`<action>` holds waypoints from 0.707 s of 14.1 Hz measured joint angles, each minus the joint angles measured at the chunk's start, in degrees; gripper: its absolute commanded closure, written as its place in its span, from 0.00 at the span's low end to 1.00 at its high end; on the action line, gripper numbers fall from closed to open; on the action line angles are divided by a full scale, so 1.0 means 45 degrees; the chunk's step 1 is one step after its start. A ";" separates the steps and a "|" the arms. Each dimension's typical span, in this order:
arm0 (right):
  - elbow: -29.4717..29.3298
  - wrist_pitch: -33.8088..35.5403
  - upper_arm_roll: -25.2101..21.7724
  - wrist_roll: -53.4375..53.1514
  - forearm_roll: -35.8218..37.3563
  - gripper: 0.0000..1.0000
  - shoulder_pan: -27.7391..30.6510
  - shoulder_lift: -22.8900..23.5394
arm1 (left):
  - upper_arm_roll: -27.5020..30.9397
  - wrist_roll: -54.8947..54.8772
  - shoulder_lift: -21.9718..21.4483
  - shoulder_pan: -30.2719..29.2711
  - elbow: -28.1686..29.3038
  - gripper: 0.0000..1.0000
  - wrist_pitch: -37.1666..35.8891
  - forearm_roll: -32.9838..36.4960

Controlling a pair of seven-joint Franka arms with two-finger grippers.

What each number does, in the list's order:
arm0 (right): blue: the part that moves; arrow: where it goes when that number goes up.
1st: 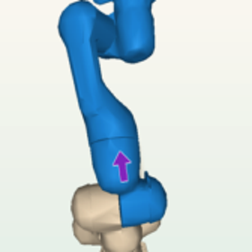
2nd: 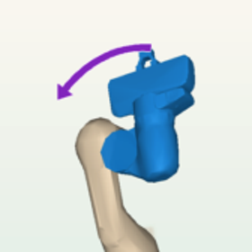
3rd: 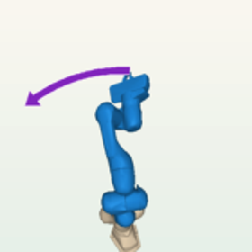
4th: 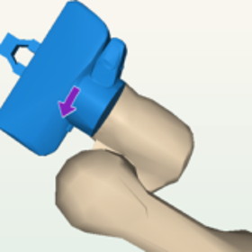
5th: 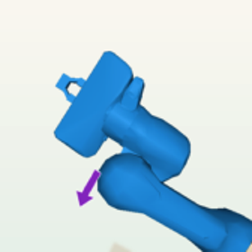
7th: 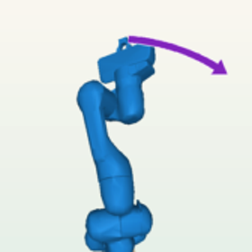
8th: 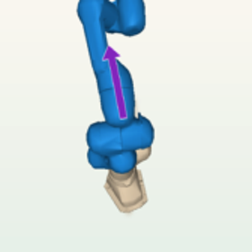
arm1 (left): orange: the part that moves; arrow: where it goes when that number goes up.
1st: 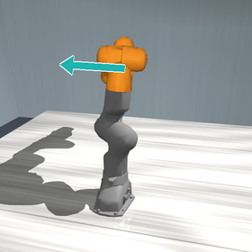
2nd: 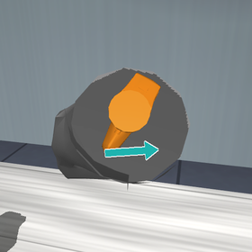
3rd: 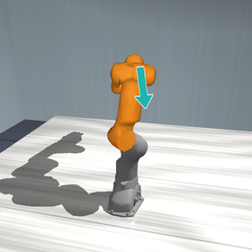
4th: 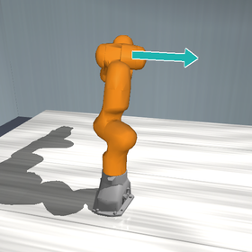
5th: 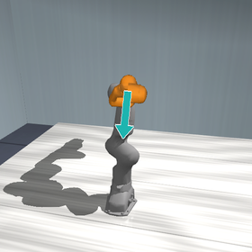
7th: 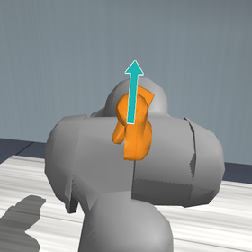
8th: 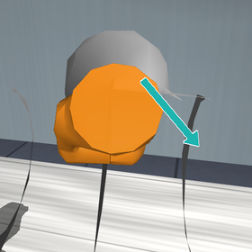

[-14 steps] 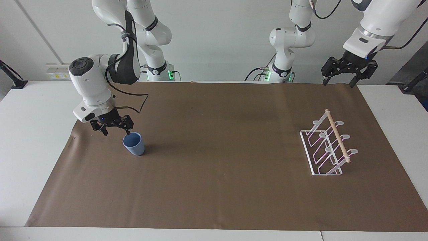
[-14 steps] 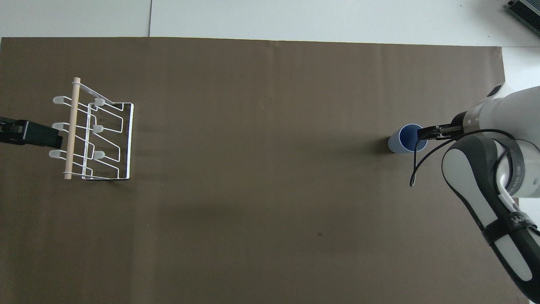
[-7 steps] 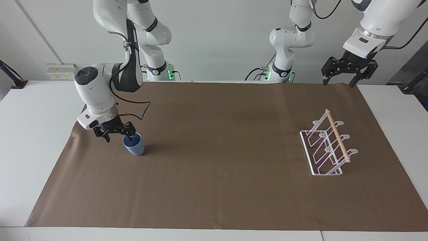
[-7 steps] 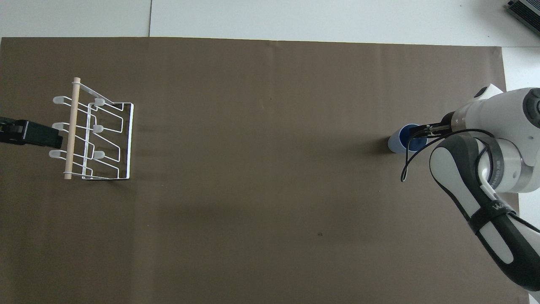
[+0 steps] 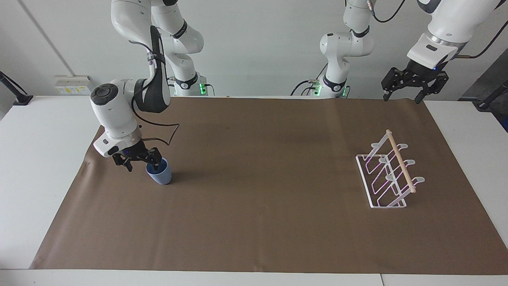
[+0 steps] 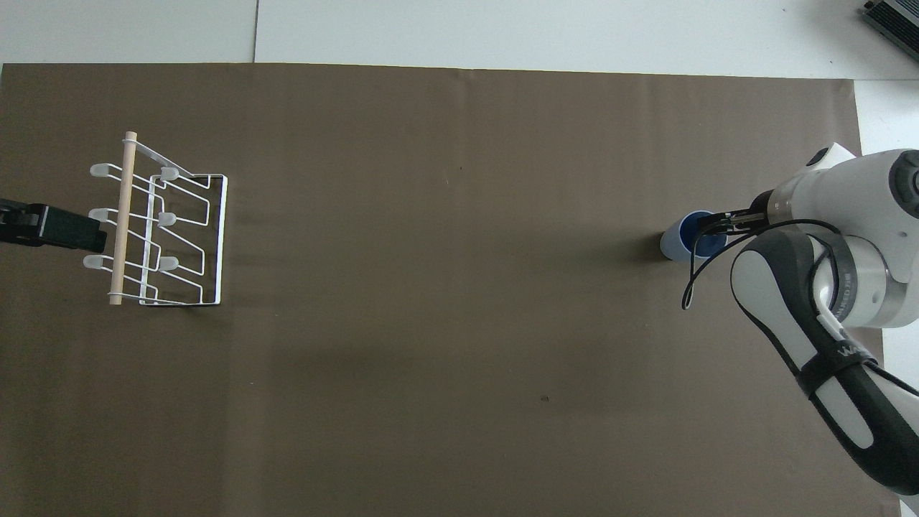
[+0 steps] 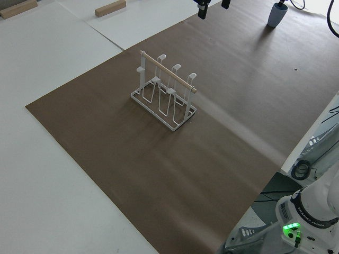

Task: Hang cup on cup holder
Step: 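Close the right gripper on the blue cup rim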

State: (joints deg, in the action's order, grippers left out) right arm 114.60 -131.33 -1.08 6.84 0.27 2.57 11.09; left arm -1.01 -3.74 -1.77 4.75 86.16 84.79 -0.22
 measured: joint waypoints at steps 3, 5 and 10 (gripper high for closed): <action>0.0017 0.0000 0.0000 0.0139 -0.0521 0.63 0.0000 0.0000 | 0.0000 0.0000 0.0000 0.0000 0.0000 0.00 0.0000 0.0000; 0.0020 0.0000 0.0000 0.0141 -0.0536 0.81 0.0000 0.0000 | 0.0000 0.0000 0.0000 0.0000 0.0000 0.00 0.0000 0.0000; 0.0010 -0.0013 0.0003 0.0142 -0.0747 1.00 -0.0002 -0.0006 | 0.0000 0.0000 0.0000 0.0000 0.0000 0.00 0.0000 0.0000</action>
State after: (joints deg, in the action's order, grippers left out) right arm 114.64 -131.39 -1.06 7.48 -3.09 2.56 11.06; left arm -1.01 -3.74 -1.77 4.75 86.16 84.79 -0.22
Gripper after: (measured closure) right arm 0.956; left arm 0.000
